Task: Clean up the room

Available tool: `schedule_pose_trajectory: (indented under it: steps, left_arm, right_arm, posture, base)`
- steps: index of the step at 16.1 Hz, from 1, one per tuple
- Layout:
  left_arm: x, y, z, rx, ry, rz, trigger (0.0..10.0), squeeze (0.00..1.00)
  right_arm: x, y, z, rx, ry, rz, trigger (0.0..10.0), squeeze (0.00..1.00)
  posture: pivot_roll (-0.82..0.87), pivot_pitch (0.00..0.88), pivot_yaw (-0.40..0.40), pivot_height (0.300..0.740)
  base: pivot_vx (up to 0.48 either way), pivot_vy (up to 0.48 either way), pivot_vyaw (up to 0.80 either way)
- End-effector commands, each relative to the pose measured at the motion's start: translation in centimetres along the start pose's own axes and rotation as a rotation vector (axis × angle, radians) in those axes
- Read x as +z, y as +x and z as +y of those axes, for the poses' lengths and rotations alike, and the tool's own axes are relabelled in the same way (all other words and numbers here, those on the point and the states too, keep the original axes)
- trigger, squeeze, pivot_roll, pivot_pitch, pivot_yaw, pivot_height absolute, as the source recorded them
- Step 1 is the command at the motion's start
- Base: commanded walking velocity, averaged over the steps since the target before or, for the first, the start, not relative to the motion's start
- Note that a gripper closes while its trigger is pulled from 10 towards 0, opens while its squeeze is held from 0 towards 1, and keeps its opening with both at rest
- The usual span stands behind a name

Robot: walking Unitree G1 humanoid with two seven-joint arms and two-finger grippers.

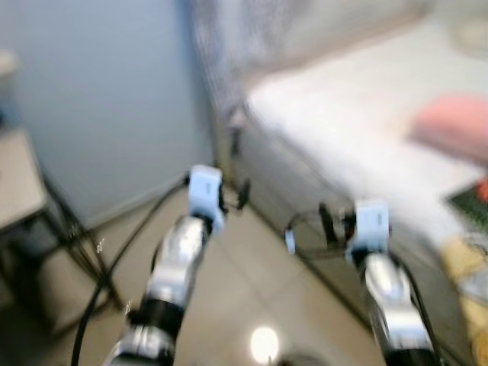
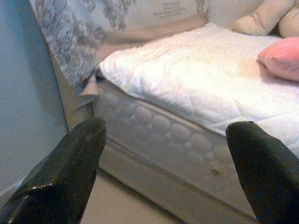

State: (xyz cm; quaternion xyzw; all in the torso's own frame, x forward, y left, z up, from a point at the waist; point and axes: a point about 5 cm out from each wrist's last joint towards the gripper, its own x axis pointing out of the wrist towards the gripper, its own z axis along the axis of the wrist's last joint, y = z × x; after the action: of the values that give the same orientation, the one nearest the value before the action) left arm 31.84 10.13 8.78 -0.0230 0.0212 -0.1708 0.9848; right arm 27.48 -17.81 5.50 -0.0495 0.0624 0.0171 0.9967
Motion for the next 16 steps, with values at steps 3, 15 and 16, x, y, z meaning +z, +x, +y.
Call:
schedule_pose_trajectory:
  steps: [3, 15, 16]
  left_arm:
    - [0.4, 0.7, 0.2, 0.033, -0.017, -0.019, 10.0, 0.0]
    - [0.0, 0.6, 1.0, 0.051, 0.003, -0.033, 10.0, 0.0]
    - [0.0, 0.5, 1.0, 0.037, 0.004, -0.035, 10.0, 0.0]
  right_arm:
    - [-0.1, 0.4, -0.3, -0.003, -0.028, 0.003, 10.0, 0.0]
    - [-0.3, 0.5, -1.1, -0.052, 0.03, -0.02, 10.0, 0.0]
    - [-0.5, 0.3, -1.0, -0.05, 0.006, -0.02, 10.0, 0.0]
  posture:
    - [-0.12, 0.0, 0.015, 0.74]
    - [-0.15, 0.0, 0.034, 0.74]
    - [-0.15, 0.0, 0.037, 0.74]
  base:
    - [0.0, 0.0, -0.76]
    - [0.0, 0.0, -0.75]
    - [0.0, 0.0, -0.74]
